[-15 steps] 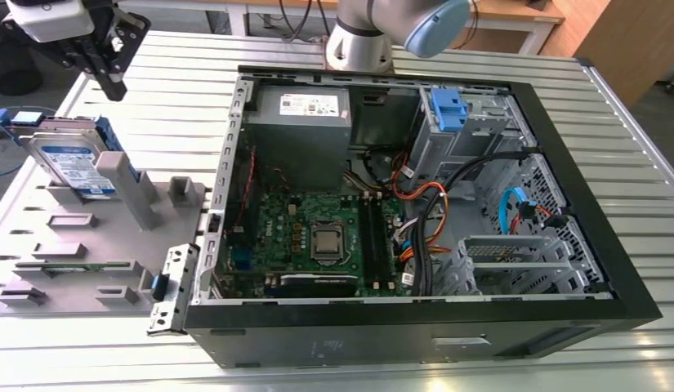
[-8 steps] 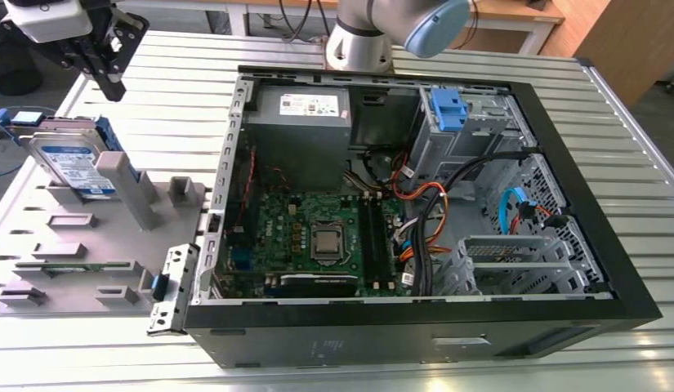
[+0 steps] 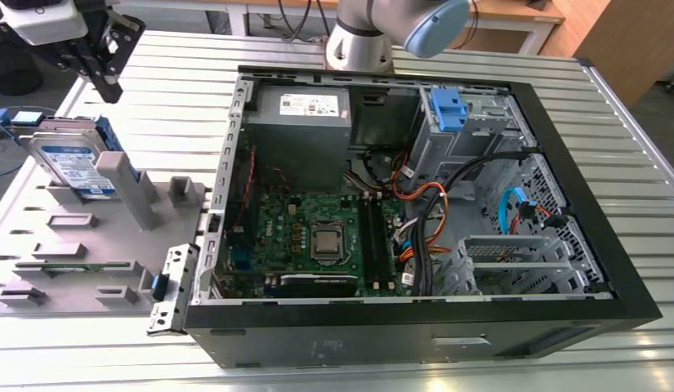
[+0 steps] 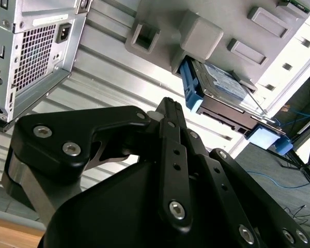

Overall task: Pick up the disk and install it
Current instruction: 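Reach for the disk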

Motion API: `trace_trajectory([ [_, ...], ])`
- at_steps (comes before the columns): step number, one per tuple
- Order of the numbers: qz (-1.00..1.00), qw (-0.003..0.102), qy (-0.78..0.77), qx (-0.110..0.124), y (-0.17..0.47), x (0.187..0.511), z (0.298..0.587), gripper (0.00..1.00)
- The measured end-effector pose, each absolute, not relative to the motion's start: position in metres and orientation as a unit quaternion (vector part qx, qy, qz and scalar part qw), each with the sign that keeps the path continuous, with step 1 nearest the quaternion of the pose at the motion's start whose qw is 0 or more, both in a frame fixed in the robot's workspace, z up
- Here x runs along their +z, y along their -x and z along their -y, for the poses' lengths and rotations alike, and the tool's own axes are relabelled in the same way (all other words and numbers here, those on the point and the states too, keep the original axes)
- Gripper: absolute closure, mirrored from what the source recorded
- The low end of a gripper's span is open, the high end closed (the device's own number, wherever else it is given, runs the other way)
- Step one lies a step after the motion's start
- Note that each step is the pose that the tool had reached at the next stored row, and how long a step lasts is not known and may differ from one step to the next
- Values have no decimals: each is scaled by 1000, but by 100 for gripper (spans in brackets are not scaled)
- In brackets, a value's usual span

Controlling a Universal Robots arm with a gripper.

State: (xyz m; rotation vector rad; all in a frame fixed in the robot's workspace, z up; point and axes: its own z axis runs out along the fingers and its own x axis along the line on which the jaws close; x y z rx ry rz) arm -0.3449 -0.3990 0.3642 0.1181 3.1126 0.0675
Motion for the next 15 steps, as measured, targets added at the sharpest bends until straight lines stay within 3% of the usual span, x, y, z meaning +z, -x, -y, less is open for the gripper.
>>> trace_trajectory([
  [15, -999, 13, -38, 21, 387, 356, 399, 89],
])
